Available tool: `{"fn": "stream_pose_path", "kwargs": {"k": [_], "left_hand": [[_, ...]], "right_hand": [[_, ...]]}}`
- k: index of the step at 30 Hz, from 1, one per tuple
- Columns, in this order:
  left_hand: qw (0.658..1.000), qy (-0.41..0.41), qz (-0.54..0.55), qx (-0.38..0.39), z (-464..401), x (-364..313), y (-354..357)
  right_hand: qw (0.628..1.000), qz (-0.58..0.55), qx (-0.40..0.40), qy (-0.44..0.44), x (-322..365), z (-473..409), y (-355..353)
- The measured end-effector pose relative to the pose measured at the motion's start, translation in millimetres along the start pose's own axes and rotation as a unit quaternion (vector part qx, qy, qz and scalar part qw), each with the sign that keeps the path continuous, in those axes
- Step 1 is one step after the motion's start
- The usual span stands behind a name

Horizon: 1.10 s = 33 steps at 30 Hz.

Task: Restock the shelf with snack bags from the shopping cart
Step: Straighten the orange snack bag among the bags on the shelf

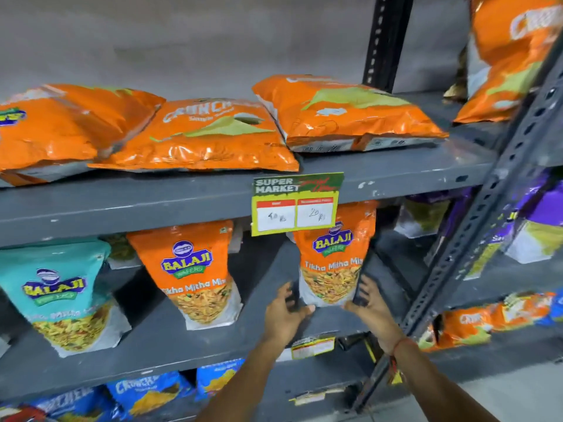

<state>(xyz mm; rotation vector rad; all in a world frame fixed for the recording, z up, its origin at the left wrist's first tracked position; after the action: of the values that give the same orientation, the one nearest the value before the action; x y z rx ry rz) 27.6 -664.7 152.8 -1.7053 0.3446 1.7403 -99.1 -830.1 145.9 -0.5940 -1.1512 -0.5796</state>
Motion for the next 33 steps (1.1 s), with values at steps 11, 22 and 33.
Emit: {"fn": "stream_pose_path", "kwargs": {"k": [11,22,33], "left_hand": [[0.996,0.028,0.019,-0.078,-8,12,25],[0.994,0.021,0.067,-0.08,51,8,-16],[0.964,0.043,0.058,-0.257,214,7,-256]], "right_hand": [[0.993,0.069,0.091,-0.031,7,-13,-2],[0.995,-0.055,-0.08,-0.036,2,35,23],[0.985,-0.108,-0.112,-0.076,34,159,193]]}}
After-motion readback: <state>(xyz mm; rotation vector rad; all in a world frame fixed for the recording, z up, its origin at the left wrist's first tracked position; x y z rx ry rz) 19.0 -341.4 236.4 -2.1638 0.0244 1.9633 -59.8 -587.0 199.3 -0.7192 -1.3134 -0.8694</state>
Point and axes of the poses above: each hand's wrist, its own z-axis away from the middle knuckle, its own y-axis out of the palm, x = y × z, the point moved 3 cm from there along -z, towards the middle knuckle, and after that the axes turned 3 degrees about y, right-handed, at the moved point
